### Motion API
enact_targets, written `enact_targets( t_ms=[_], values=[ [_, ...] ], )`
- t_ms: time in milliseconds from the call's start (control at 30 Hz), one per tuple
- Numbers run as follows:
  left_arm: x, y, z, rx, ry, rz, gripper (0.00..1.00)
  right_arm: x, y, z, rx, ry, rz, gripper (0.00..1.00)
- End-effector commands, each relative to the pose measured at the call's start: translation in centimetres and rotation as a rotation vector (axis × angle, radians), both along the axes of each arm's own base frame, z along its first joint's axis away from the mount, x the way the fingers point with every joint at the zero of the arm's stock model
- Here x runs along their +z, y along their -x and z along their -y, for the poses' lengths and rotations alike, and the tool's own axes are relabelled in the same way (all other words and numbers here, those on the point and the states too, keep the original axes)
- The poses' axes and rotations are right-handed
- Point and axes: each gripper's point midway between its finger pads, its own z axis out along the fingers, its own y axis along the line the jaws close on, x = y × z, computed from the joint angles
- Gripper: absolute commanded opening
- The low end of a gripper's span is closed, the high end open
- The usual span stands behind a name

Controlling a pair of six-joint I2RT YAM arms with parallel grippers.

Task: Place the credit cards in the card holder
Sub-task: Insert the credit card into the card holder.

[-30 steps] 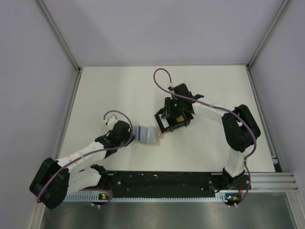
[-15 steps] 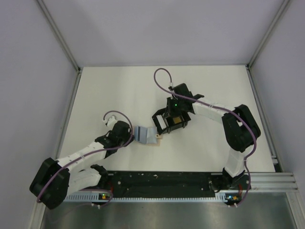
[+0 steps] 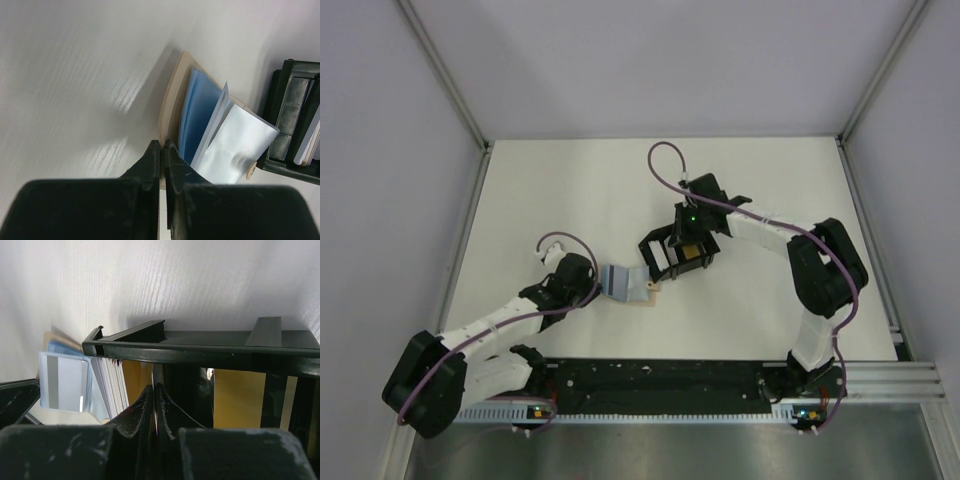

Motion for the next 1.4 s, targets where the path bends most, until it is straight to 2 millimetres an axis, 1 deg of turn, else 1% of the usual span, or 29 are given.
enact_targets(
  t_ms=[0, 133, 200, 267, 333, 400, 467, 567, 633, 700, 767, 800, 833, 867, 900, 1000, 1100, 1200, 1267, 1367],
  values=[
    [0.3, -0.6, 0.3, -0.005, 0.016, 0.029, 0.0, 0.1, -0.2, -0.5, 0.027, 0.013, 0.017, 0.06],
    [0.3, -0.5, 0.4, -0.01, 0.017, 0.028, 0.0, -0.4, 0.4, -0.9, 0.042, 0.027, 0.009, 0.11],
    [0.2, -0.5, 0.3, -0.006, 0.017, 0.028, 0.0, -0.6, 0.6, -0.8, 0.041, 0.044, 0.009, 0.11],
    [0.2, -0.5, 0.3, -0.007, 0.016, 0.027, 0.0, -0.5, 0.6, -0.8, 0.045, 0.046, 0.014, 0.14],
    [0.2, -0.5, 0.3, -0.007, 0.018, 0.029, 0.0, -0.8, 0.8, -0.5, 0.04, 0.073, 0.012, 0.15],
    [0.3, -0.5, 0.4, -0.011, 0.016, 0.029, 0.0, -0.7, 0.8, -0.3, 0.036, 0.088, 0.021, 0.11],
    [0.2, -0.5, 0.4, -0.01, 0.015, 0.029, 0.0, -0.1, 0.4, 0.1, 0.017, 0.1, 0.044, 0.01],
    [0.1, -0.3, 0.2, -0.009, 0.009, 0.022, 0.0, 1.8, -0.5, 0.9, -0.012, 0.123, 0.117, 0.0],
    [0.2, -0.3, 0.2, -0.018, 0.003, 0.024, 0.0, 3.9, -1.1, 1.4, -0.03, 0.131, 0.183, 0.0],
    [0.9, -0.3, 0.4, -0.05, 0.005, 0.042, 0.0, 6.2, -1.7, 2.0, -0.062, 0.129, 0.244, 0.0],
    [1.6, -0.3, 0.6, -0.064, 0.006, 0.056, 0.0, 8.2, -1.8, 2.3, -0.089, 0.108, 0.283, 0.0],
    [1.7, -0.2, 0.6, -0.069, 0.009, 0.058, 0.0, 9.0, -1.6, 2.2, -0.092, 0.086, 0.292, 0.0],
    [1.7, -0.2, 0.5, -0.065, 0.011, 0.062, 0.0, 9.4, -1.3, 1.9, -0.096, 0.059, 0.288, 0.0],
    [1.8, -0.1, 0.6, -0.067, 0.015, 0.065, 0.0, 10.1, -0.9, 1.4, -0.093, 0.015, 0.287, 0.0],
    [1.9, 0.0, 0.6, -0.07, 0.018, 0.067, 0.0, 10.3, -0.4, 0.9, -0.087, -0.017, 0.275, 0.0],
    [1.8, 0.4, 0.4, -0.071, 0.026, 0.066, 0.0, 10.3, 1.3, -1.0, -0.07, -0.088, 0.24, 0.0],
    [1.6, 1.1, 0.2, -0.072, 0.034, 0.058, 0.0, 10.8, 3.3, -3.9, -0.032, -0.153, 0.238, 0.0],
    [1.7, 1.3, 0.3, -0.068, 0.057, 0.066, 0.0, 10.7, 5.2, -6.3, -0.045, -0.194, 0.228, 0.0],
    [1.6, 1.4, 0.3, -0.068, 0.065, 0.063, 0.0, 10.3, 6.6, -8.0, -0.074, -0.235, 0.199, 0.0],
    [1.6, 1.6, 0.7, -0.086, 0.081, 0.062, 0.0, 10.0, 7.7, -9.8, -0.132, -0.259, 0.207, 0.0]
  ],
)
